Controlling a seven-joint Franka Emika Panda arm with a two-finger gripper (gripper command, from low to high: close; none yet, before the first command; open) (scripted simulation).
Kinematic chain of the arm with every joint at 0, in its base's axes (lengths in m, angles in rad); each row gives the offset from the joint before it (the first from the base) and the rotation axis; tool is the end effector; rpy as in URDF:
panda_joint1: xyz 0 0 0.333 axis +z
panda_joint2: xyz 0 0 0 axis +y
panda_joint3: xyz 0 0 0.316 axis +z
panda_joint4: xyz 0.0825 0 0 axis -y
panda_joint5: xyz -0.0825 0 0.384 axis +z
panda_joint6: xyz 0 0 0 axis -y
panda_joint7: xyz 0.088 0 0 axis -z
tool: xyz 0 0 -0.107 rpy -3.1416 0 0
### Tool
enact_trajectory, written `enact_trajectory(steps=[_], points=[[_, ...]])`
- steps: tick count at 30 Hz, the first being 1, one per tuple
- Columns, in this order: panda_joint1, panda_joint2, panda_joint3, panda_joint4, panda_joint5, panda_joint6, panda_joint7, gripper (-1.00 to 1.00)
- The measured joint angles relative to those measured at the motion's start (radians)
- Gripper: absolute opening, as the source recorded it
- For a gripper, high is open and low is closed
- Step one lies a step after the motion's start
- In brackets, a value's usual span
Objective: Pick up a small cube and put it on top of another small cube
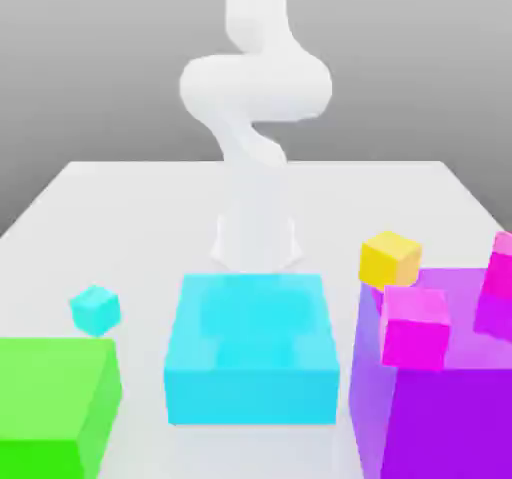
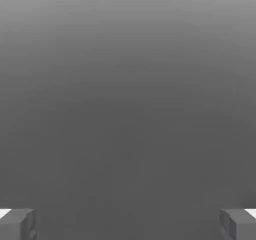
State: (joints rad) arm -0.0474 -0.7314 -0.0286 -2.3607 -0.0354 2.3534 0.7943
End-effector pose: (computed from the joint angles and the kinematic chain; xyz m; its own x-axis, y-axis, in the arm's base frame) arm 0.3740 -0.0325 0.6612 0.4769 -0.7391 0.4757 -0.5804 -0.6712 -0.4610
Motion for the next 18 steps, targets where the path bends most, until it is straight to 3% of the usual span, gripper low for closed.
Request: enact_trajectory(steps=[10, 18], points=[[-0.208, 0.299, -0.177, -0.259, -0.125, 0.23, -0.046, 0.0], [-0.351, 0.532, -0.356, -0.461, -0.153, 0.413, -0.135, 0.0]])
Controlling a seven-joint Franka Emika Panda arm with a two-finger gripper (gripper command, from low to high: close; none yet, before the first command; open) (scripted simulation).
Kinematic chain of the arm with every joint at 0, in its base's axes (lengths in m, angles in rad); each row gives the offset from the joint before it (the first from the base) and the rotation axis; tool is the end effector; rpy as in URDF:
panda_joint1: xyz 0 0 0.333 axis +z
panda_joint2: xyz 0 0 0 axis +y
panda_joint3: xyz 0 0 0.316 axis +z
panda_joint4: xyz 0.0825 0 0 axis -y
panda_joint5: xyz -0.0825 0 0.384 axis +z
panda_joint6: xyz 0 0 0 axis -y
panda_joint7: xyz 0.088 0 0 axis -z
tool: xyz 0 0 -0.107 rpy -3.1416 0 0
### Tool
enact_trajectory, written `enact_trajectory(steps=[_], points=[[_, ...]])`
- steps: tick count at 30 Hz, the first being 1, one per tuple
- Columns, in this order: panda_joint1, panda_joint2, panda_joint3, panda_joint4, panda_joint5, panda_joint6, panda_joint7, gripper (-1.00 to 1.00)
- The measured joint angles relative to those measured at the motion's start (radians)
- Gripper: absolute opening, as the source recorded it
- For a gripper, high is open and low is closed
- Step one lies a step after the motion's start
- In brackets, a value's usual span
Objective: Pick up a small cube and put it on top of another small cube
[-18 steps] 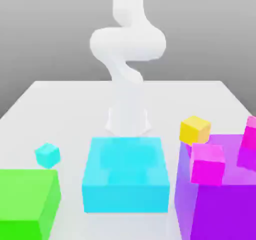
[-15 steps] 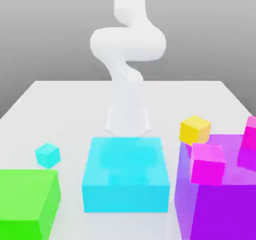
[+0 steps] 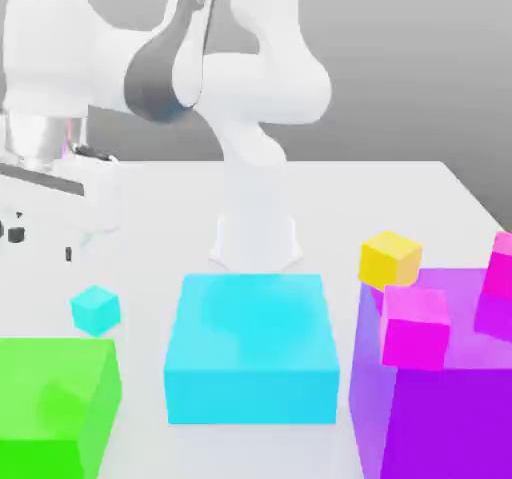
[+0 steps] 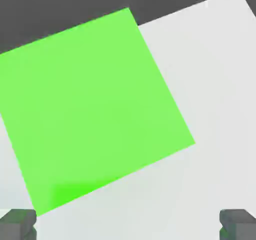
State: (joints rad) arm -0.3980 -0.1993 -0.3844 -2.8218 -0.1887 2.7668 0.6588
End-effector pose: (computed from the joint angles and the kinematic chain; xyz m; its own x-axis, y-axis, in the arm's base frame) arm 0.2813 -0.2578 0.2683 0.2921 -0.9492 0.1170 -0.9511 -0.3012 -0.0684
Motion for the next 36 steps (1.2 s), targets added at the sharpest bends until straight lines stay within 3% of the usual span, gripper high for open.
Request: enact_trajectory(steps=[3, 6, 9, 11, 12, 18, 20, 23, 26, 29, 36], points=[[-0.036, 0.092, -0.07, -0.077, 0.041, 0.072, -0.07, 0.0], [-0.045, 0.202, -0.059, -0.094, 0.208, 0.157, -0.2, 0.0], [-0.148, 0.317, 0.105, -0.075, 0.432, 0.24, -0.362, 0.0], [-0.257, 0.389, 0.237, -0.058, 0.529, 0.297, -0.434, 0.0], [-0.313, 0.422, 0.295, -0.052, 0.546, 0.325, -0.449, -1.0], [-0.341, 0.438, 0.325, -0.049, 0.552, 0.338, -0.455, -1.0], [-0.302, 0.406, 0.281, -0.056, 0.528, 0.312, -0.435, -1.0], [-0.228, 0.307, 0.165, -0.079, 0.366, 0.238, -0.314, -1.0], [-0.252, 0.196, 0.134, -0.1, 0.195, 0.152, -0.193, -1.0], [-0.229, 0.121, 0.18, -0.053, 0.129, 0.071, -0.085, -1.0], [-0.021, 0.065, 0.409, 0.192, 0.171, -0.197, 0.202, -1.0]])
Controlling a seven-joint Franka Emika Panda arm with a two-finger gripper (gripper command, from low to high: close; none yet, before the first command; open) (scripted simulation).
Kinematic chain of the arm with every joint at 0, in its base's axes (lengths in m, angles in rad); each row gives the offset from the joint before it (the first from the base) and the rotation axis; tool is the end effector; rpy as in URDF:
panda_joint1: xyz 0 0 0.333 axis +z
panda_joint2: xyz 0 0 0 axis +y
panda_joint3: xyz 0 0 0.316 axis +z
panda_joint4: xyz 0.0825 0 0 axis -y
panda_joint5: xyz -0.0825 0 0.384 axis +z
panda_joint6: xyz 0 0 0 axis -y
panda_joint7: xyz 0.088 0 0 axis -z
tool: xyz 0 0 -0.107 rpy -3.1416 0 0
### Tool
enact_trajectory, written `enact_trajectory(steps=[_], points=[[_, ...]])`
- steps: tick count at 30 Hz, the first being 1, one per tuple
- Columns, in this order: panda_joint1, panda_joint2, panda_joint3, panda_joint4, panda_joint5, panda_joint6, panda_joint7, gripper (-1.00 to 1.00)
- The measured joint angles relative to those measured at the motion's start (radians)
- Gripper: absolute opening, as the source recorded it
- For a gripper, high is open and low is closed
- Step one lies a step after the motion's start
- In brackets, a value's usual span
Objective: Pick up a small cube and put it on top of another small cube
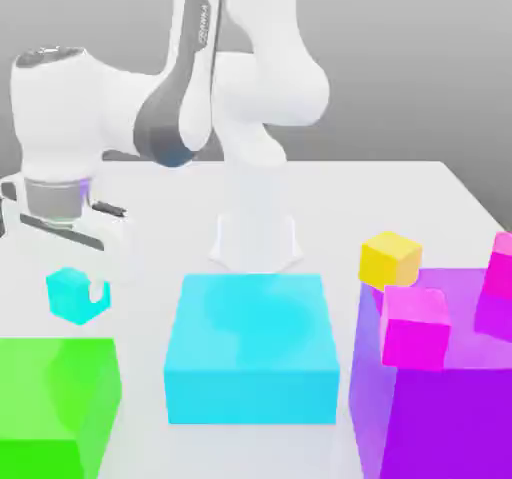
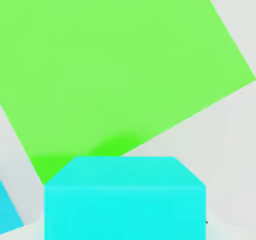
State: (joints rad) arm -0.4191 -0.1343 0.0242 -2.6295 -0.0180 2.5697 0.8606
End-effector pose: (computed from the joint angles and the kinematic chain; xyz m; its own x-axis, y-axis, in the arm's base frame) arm 0.3991 -0.1662 0.3002 0.3221 -0.9448 0.0591 -0.9445 -0.3250 -0.0471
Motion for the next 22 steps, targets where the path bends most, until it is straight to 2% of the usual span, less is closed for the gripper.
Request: enact_trajectory(steps=[6, 15, 18, 19, 22], points=[[0.159, -0.04, 0.189, 0.18, 0.044, -0.204, 0.213, -1.0], [0.36, -0.09, 0.438, 0.38, 0.118, -0.47, 0.464, -1.0], [0.416, -0.022, 0.519, 0.386, 0.113, -0.452, 0.545, -1.0], [0.421, -0.004, 0.53, 0.37, 0.107, -0.424, 0.557, 1.0], [0.421, -0.004, 0.53, 0.37, 0.107, -0.424, 0.557, 1.0]])
